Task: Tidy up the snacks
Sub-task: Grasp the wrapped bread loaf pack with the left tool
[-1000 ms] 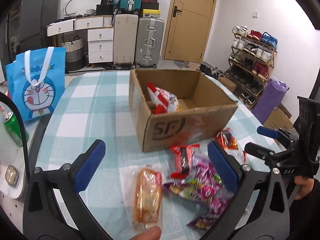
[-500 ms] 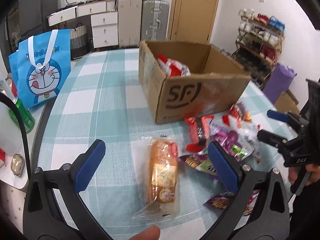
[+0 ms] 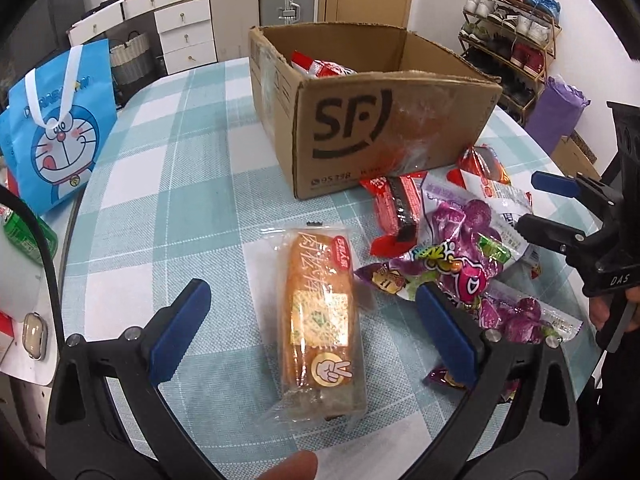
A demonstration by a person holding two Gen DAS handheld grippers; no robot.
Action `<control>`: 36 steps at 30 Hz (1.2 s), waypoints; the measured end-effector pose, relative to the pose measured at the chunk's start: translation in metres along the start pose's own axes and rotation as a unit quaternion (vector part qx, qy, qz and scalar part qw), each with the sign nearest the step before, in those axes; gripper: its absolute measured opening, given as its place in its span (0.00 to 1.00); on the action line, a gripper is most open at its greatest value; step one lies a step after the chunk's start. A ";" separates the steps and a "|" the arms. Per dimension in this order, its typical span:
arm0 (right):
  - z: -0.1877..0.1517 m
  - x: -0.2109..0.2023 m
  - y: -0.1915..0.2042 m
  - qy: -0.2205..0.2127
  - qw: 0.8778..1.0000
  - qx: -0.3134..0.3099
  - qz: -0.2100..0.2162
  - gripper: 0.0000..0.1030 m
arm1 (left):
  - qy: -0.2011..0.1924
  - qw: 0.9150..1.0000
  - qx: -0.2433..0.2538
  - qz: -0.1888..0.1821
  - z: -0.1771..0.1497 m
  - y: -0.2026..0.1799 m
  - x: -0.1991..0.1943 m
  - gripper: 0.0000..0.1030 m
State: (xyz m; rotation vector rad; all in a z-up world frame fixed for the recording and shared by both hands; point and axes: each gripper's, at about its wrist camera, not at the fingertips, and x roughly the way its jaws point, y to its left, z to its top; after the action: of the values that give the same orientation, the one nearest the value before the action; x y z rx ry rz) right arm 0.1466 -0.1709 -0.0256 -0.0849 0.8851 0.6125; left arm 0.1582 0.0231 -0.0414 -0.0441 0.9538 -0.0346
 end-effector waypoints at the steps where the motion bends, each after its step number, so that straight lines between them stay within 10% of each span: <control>1: 0.000 0.001 -0.001 0.002 1.000 0.000 0.000 1.00 | 0.003 1.000 0.001 -0.001 0.000 0.000 0.001 0.99; 36: -0.008 0.016 0.018 0.027 0.998 -0.056 -0.010 0.91 | 0.043 0.999 0.023 -0.008 -0.006 0.000 0.020 0.99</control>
State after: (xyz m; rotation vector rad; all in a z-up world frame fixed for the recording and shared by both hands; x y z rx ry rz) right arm 0.1392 -0.1509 -0.0398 -0.2121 0.9004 0.6432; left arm 0.1646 0.0223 -0.0616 -0.0080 1.0378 -0.0747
